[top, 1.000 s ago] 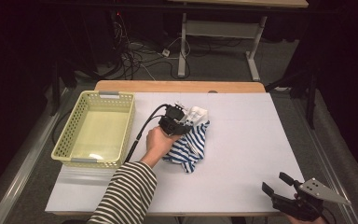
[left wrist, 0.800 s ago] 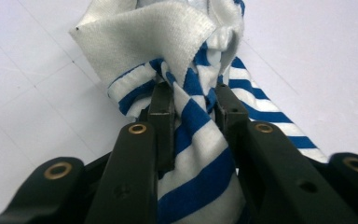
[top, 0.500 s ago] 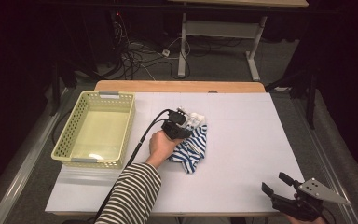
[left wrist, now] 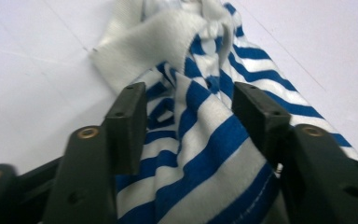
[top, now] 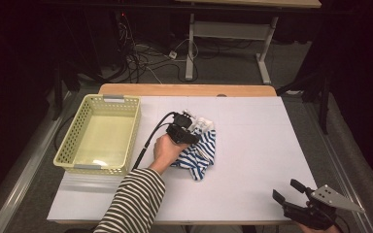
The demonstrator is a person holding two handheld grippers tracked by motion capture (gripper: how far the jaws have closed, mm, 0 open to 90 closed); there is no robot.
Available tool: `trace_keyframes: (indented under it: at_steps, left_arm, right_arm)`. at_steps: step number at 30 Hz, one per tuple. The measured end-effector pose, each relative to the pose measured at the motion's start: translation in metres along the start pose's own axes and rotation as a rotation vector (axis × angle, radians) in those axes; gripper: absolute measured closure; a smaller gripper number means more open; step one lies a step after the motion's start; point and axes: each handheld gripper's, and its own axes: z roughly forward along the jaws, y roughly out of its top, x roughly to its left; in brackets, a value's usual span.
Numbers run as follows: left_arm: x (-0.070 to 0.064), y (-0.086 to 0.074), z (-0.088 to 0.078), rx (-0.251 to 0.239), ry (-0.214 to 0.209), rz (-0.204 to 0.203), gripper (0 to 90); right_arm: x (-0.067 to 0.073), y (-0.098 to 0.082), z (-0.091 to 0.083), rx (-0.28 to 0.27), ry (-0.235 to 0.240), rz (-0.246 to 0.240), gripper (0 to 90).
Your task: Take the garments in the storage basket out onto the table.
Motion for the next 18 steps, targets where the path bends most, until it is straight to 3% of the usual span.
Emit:
trace_keyframes:
  at_steps: [5,18]
  left_arm:
    - [0.002,0.002,-0.015,-0.041,-0.014,-0.013,40.0]
    - [0.002,0.001,-0.036,-0.055,-0.029,0.01,40.0]
  right_arm:
    - [0.0,0.0,0.0,0.002,0.0,0.001,23.4]
    - [0.0,0.0,0.001,0.005,0.0,0.006,23.5]
